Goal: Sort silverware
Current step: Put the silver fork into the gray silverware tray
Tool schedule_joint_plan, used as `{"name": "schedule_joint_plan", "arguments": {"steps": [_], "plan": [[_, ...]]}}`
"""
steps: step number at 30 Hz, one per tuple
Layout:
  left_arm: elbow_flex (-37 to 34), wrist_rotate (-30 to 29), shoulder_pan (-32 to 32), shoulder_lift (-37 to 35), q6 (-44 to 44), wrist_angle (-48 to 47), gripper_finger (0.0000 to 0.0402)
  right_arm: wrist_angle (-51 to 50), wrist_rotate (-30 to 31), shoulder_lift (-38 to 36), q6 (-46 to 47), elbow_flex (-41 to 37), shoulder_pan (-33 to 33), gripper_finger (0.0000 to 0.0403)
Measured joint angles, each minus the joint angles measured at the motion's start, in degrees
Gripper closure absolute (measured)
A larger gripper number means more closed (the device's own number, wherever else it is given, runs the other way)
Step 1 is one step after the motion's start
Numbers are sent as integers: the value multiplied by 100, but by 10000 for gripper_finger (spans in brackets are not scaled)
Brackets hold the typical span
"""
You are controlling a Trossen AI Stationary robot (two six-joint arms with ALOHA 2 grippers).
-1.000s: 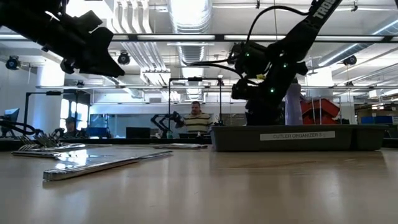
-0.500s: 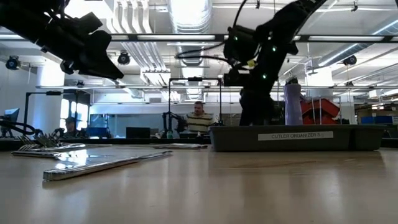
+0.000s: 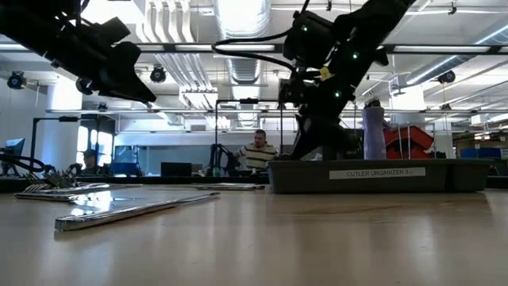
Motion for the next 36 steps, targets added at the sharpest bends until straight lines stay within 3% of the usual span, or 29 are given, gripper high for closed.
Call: {"name": "schedule_joint_plan", "arguments": {"steps": [9, 14, 18, 23, 27, 31, 36], "plan": [[0, -2, 0, 4, 2, -138, 284, 163, 286, 0, -193, -77, 80, 403], [0, -2, 0, 17, 2, -119, 284, 247, -264, 70, -171, -93, 80, 400], [0, -4, 0, 11, 0, -120, 284, 260, -298, 92, -193, -75, 80, 371], [0, -2, 0, 11, 0, -120, 284, 56, -298, -174, -19, 169, 70, 297], [0, -2, 0, 11, 0, -121, 284, -784, -283, -413, 192, 248, 8, 247], [-2, -2, 0, 13, 0, -126, 284, -1470, -562, -520, 682, 144, -220, 236], [-2, -48, 0, 13, 5, -92, 284, -1207, -1179, -322, 1092, -131, -661, 259]]}}
